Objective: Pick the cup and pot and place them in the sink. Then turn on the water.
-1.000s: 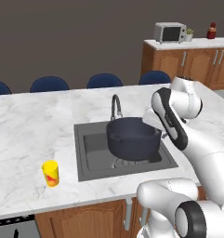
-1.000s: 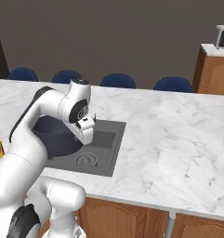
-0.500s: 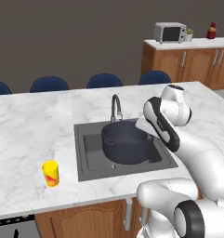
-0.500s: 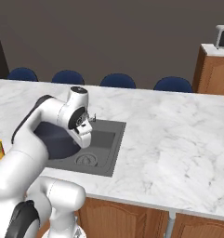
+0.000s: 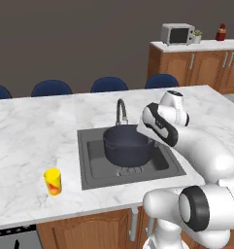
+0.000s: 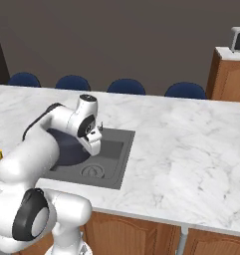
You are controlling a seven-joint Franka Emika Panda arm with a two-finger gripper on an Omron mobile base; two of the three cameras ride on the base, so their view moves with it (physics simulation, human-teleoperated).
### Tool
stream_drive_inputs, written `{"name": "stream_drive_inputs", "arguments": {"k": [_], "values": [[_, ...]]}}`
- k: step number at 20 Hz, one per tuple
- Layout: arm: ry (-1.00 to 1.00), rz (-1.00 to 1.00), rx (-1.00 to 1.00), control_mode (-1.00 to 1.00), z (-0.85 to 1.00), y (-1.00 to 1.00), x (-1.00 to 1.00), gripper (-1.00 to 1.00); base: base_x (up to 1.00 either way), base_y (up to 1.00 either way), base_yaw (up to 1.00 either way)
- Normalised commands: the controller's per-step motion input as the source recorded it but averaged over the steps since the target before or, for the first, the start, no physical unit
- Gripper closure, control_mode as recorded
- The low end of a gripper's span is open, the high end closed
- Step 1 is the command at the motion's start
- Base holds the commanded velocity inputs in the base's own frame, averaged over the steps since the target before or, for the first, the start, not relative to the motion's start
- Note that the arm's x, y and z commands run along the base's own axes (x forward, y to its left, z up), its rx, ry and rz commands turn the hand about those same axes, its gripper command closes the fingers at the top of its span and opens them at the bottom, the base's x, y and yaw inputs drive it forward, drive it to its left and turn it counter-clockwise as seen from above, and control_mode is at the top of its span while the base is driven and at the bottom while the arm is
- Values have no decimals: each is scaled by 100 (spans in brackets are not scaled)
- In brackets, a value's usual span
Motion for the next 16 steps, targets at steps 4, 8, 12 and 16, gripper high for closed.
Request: {"name": "stream_drive_inputs", "arguments": {"k": [4,8,12,16], "values": [[0,0,0,-100,-33,9,36,100,0,0,0],[0,0,0,-100,-36,4,31,100,0,0,0],[0,0,0,-100,-34,0,29,100,0,0,0],[0,0,0,-100,-36,9,31,100,0,0,0]]}}
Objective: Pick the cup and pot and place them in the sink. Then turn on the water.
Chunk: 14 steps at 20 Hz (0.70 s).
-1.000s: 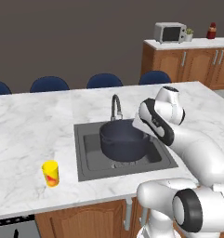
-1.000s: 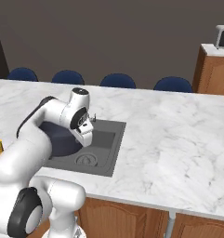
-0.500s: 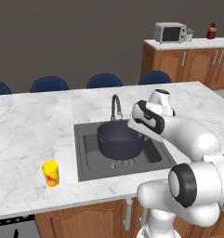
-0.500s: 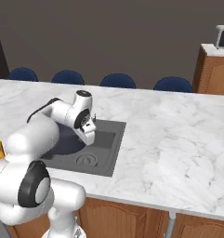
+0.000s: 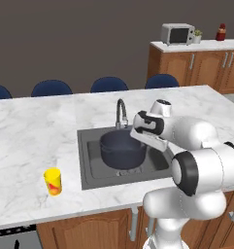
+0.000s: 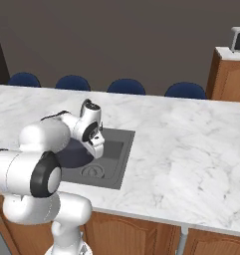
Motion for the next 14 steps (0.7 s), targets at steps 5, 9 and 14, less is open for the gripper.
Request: {"name": "stream_drive_inputs", "arguments": {"k": [5,9,14], "values": [[0,0,0,-100,-41,10,26,100,0,0,0],[0,0,0,-100,-39,2,22,100,0,0,0],[0,0,0,-100,-25,0,14,100,0,0,0]]}}
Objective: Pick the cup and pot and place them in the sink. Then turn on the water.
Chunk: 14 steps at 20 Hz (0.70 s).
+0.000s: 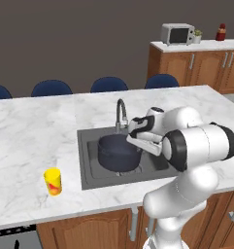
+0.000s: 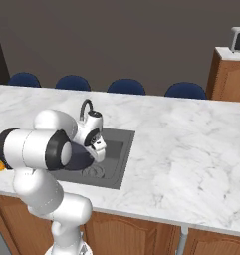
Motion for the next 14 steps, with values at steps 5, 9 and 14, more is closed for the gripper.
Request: {"name": "stream_drive_inputs", "arguments": {"k": [5,9,14], "values": [[0,0,0,-100,-16,0,8,100,0,0,0],[0,0,0,-100,-19,0,9,100,0,0,0],[0,0,0,-100,-21,0,15,100,0,0,0]]}}
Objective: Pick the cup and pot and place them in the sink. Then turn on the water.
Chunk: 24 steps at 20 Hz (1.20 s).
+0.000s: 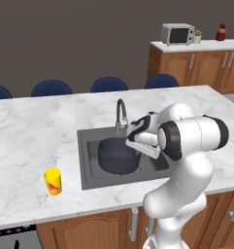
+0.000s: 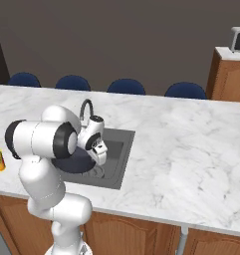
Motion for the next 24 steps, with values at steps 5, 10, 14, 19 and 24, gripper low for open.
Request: {"name": "stream_drive_inputs", "arguments": {"k": [5,10,14,19,24], "values": [[-1,0,0,-100,-22,0,19,100,0,0,0],[-2,0,0,-100,-22,0,21,100,0,0,0],[-1,0,0,-100,-26,0,22,100,0,0,0],[0,0,-1,-100,-23,6,5,100,0,0,0],[0,0,0,-100,-20,8,0,100,0,0,0]]}}
